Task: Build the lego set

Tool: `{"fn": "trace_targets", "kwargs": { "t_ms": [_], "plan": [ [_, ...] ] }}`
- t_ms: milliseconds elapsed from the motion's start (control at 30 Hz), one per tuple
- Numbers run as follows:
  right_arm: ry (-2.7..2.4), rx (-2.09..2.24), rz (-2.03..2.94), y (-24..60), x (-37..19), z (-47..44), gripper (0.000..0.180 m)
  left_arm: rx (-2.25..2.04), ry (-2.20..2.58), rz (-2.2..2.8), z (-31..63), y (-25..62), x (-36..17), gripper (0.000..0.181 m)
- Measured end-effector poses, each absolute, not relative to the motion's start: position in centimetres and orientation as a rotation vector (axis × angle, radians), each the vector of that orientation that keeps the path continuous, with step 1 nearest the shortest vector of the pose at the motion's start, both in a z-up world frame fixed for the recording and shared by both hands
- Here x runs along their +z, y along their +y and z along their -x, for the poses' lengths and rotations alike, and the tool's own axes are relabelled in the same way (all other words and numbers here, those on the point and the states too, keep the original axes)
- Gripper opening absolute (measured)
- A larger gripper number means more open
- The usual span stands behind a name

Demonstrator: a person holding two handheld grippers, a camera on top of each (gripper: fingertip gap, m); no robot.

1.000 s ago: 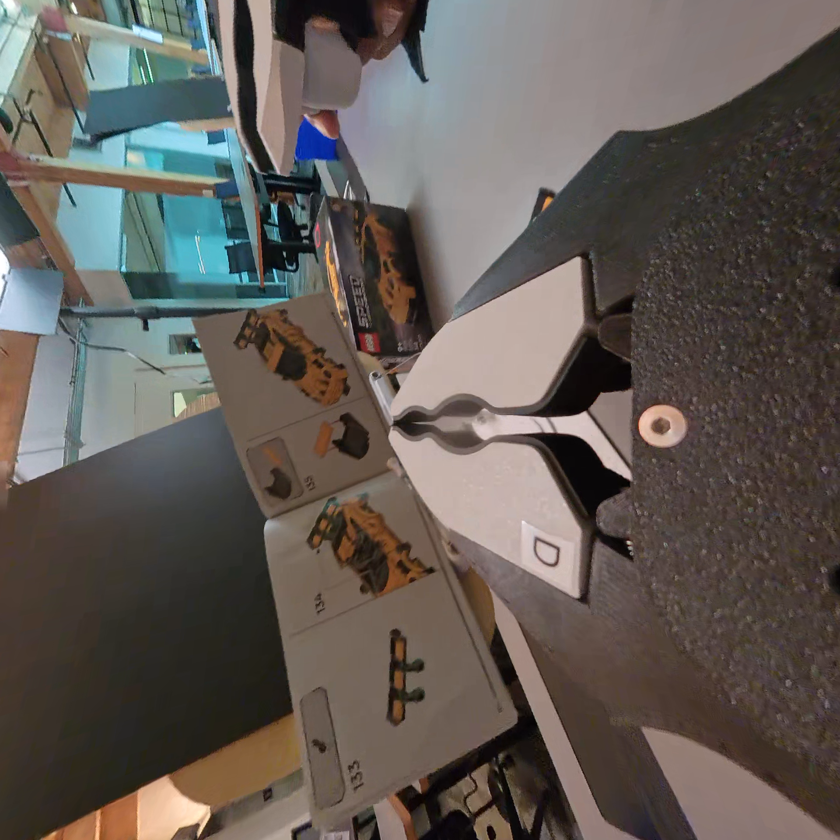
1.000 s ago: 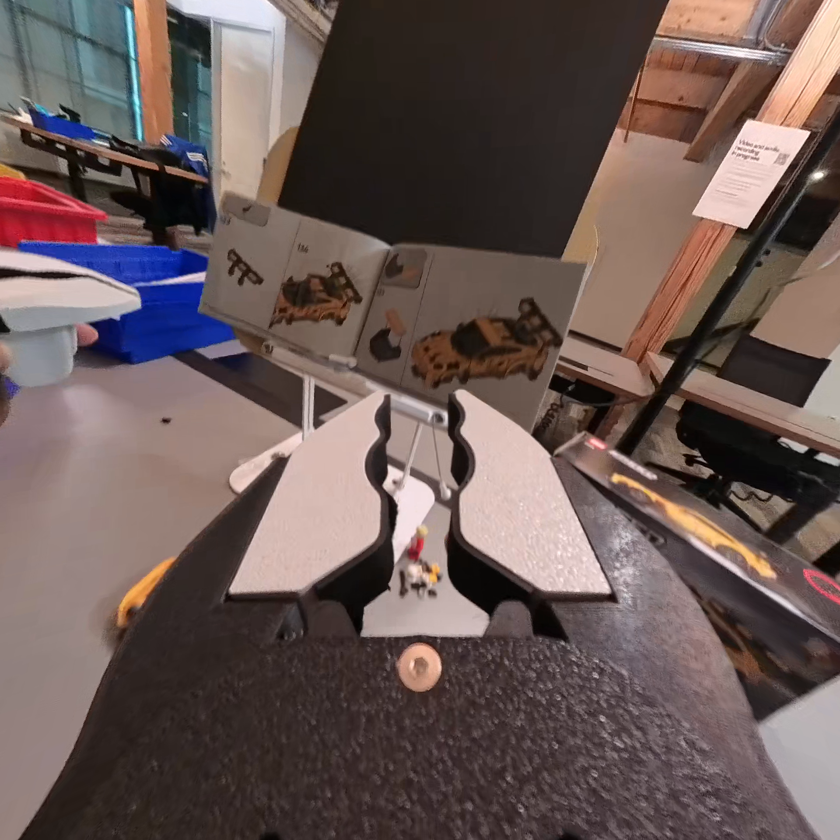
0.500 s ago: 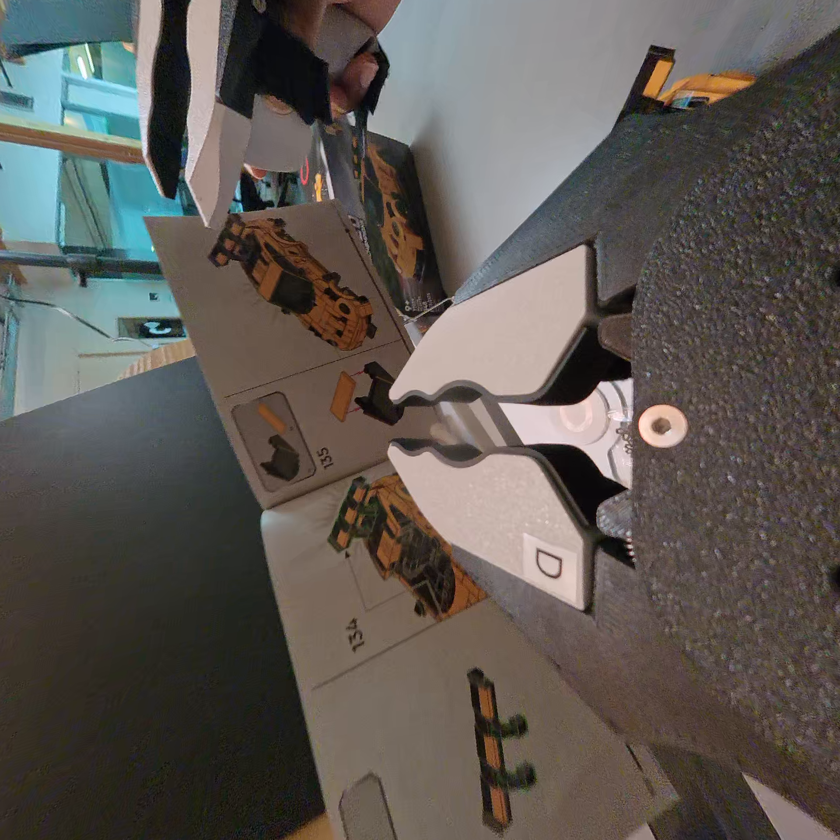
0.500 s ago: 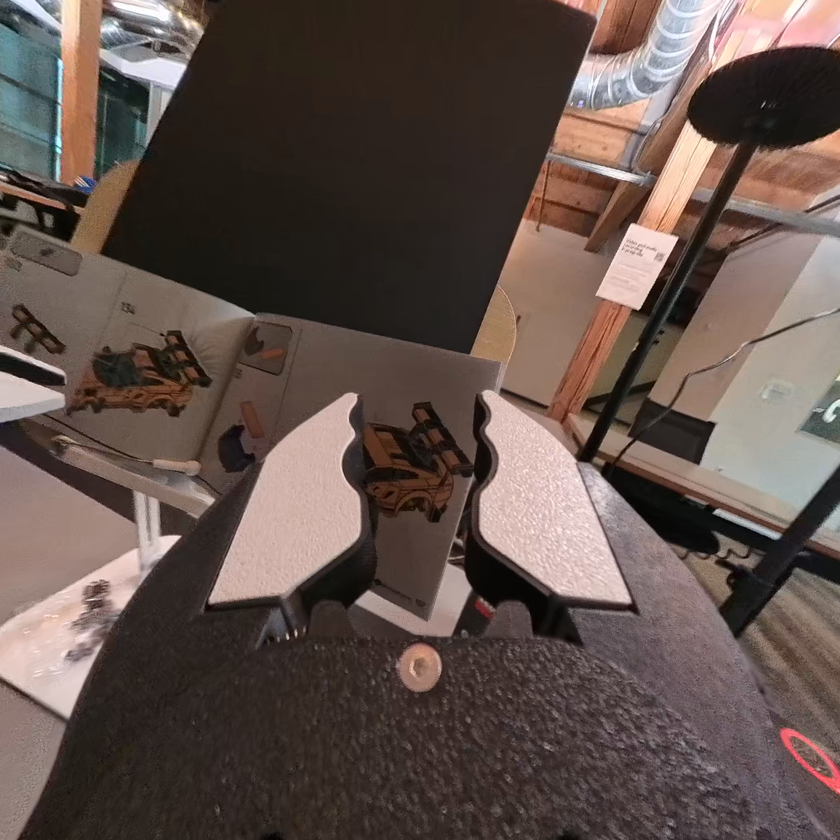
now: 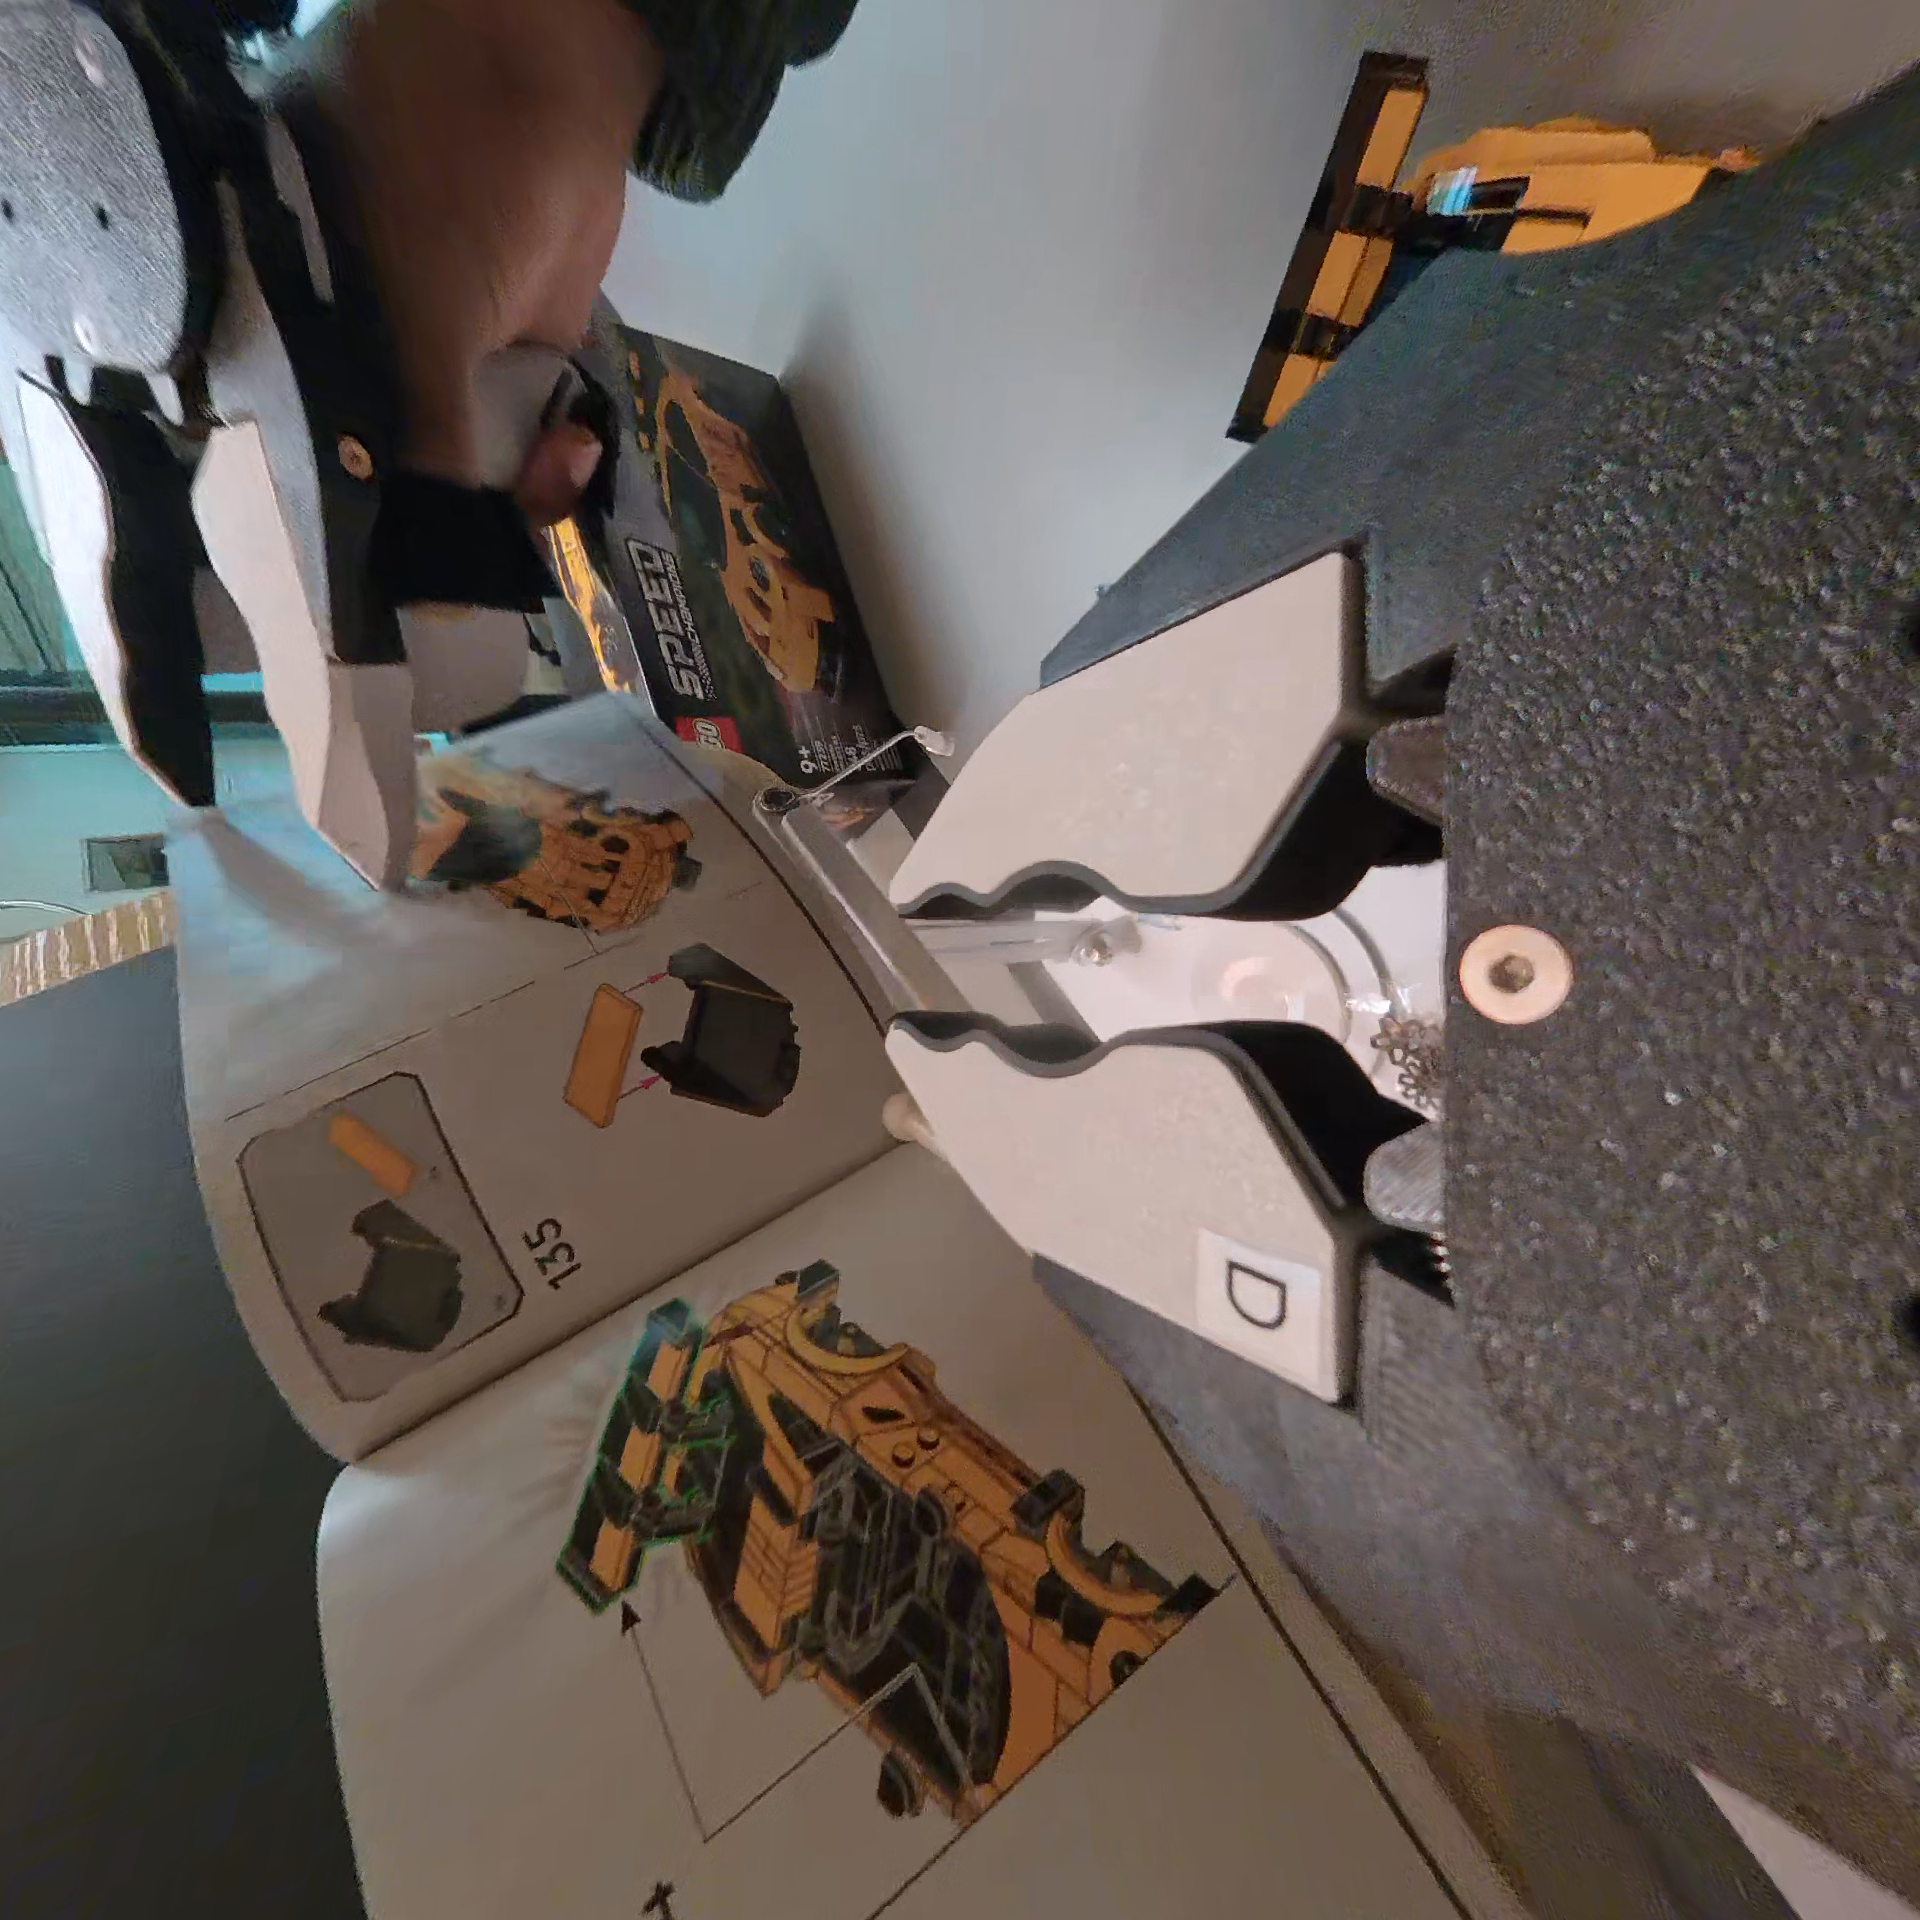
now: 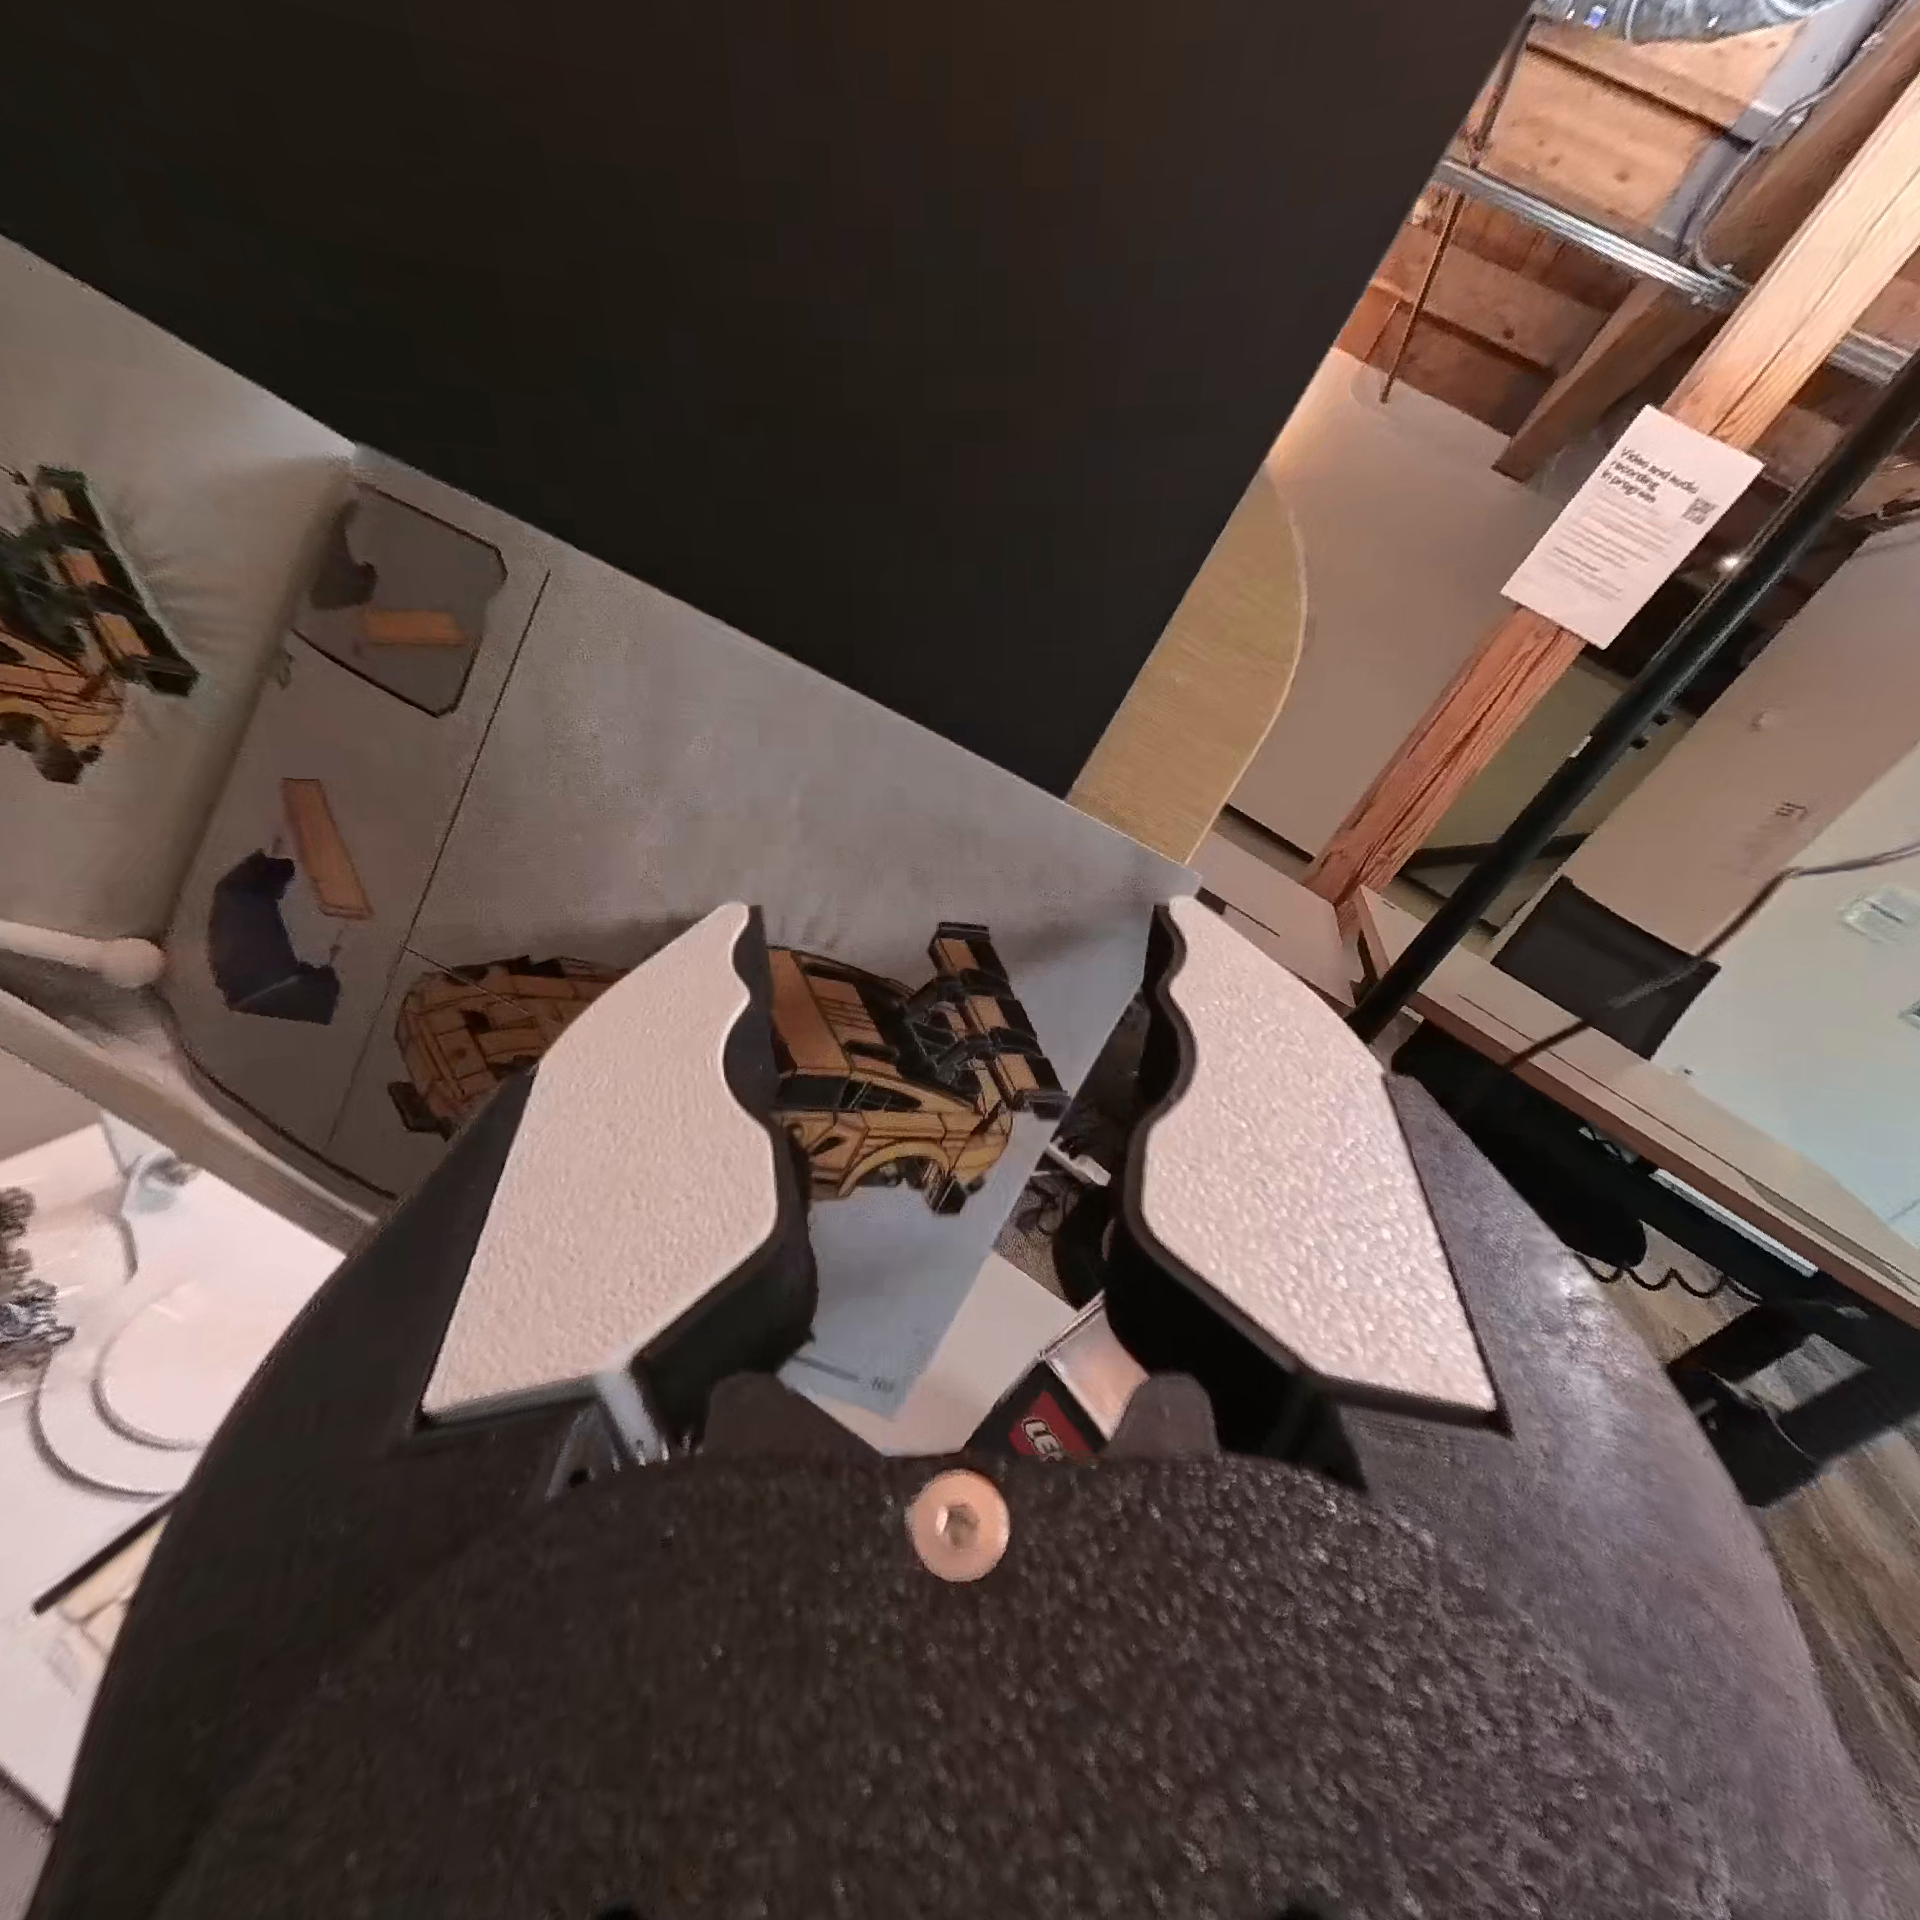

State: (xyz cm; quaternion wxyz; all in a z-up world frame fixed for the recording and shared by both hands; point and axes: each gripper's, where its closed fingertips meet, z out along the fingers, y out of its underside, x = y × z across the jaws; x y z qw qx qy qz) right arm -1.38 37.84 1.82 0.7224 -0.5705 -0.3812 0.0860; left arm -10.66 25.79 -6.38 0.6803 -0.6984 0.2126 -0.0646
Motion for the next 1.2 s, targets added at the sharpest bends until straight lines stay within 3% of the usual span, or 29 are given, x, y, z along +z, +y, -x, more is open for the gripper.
{"fn": "trace_targets", "kwargs": {
  "t_ms": [300, 667, 733, 900, 967, 1100, 1200],
  "plan": [
    [-0.864, 0.212, 1.277, 39.2, -0.2, 2.8, 0.070, -0.149, 0.495, 1.577, 10.9, 25.5, -7.0, 0.016],
    [-0.827, 0.225, 1.271, 39.1, -0.9, 2.6, 0.005, -0.164, 0.518, 1.580, 10.5, 25.4, -7.3, 0.014],
    [-0.813, 0.194, 1.271, 39.3, -0.7, 2.2, 0.008, -0.156, 0.517, 1.574, 10.7, 25.3, -7.1, 0.014],
    [-0.787, 0.173, 1.278, 40.3, 0.8, 0.9, 0.055, -0.169, 0.474, 1.569, 11.5, 25.4, -6.7, 0.015],
    [-0.808, 0.206, 1.300, 40.5, 0.7, 0.8, 0.062, -0.157, 0.459, 1.575, 12.1, 25.6, -6.8, 0.015],
    [-0.855, 0.184, 1.293, 40.3, 0.2, 1.1, 0.049, -0.155, 0.432, 1.572, 12.9, 25.6, -6.5, 0.015],
    [-0.843, 0.118, 1.267, 40.2, 0.4, 0.9, 0.023, -0.151, 0.431, 1.567, 13.0, 25.5, -6.3, 0.015]
  ]
}}
